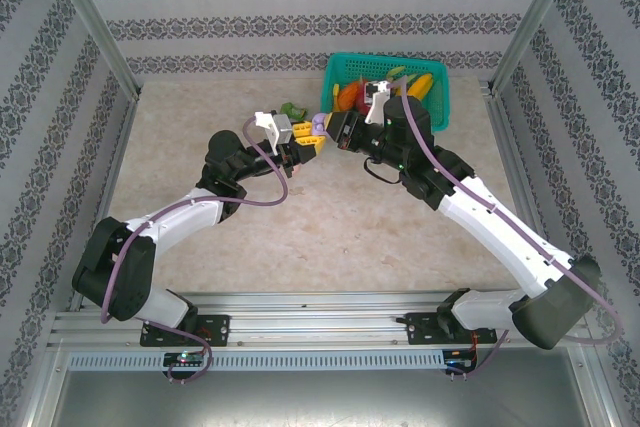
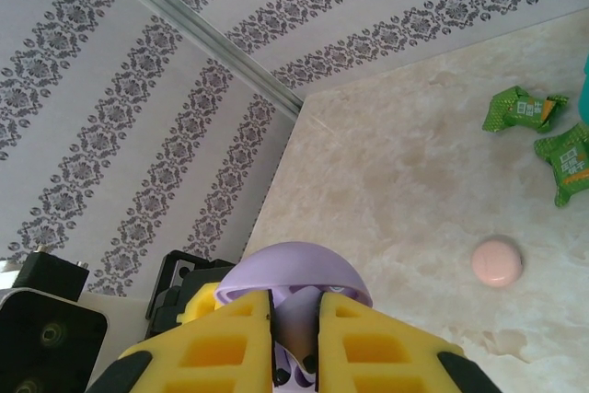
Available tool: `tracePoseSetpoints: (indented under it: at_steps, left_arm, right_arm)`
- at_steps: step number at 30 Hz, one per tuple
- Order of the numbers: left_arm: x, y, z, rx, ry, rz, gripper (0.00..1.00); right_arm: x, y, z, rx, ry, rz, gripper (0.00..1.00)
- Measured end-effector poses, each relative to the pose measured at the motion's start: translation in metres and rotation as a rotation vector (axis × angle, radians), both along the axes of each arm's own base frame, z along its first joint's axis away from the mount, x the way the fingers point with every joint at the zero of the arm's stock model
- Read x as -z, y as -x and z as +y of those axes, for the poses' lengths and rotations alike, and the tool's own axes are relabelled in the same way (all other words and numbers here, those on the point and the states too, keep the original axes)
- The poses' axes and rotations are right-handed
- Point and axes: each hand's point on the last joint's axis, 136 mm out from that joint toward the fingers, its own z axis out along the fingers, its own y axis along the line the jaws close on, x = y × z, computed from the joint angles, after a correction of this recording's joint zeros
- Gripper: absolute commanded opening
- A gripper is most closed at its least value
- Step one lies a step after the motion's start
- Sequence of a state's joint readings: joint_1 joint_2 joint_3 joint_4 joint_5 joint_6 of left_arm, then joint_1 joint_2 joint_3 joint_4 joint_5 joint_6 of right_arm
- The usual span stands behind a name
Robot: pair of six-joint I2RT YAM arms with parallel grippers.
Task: Insert the wireless bluetooth earbuds into the charging case
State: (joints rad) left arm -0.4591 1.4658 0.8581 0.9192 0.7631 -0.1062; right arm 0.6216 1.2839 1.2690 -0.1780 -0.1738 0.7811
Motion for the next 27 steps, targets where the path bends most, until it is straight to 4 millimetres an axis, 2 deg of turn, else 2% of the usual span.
tracePoseSetpoints:
  at_steps: [4,9,15,21,27]
  left_arm:
    - [0.001,-0.001,0.000,0.000,0.000,0.006,0.00]
    - [0.002,0.000,-0.001,0.003,-0.001,0.009,0.00]
    - [0.004,-0.001,-0.002,0.006,-0.002,0.015,0.00]
    - [0.004,0.000,-0.003,0.007,-0.002,0.013,0.00]
    - [0.004,0.000,-0.003,0.008,-0.001,0.013,0.00]
  right_arm:
    - [0.003,0.001,0.004,-0.007,0.006,0.003,0.16]
    - [0.004,0.001,0.004,-0.006,0.013,0.003,0.34]
    - [0.003,0.000,0.002,-0.005,0.021,-0.006,0.44]
    - [0.001,-0.002,-0.013,0.028,0.027,0.000,0.48]
    - [-0.014,-0.002,-0.035,0.076,0.010,-0.029,0.49]
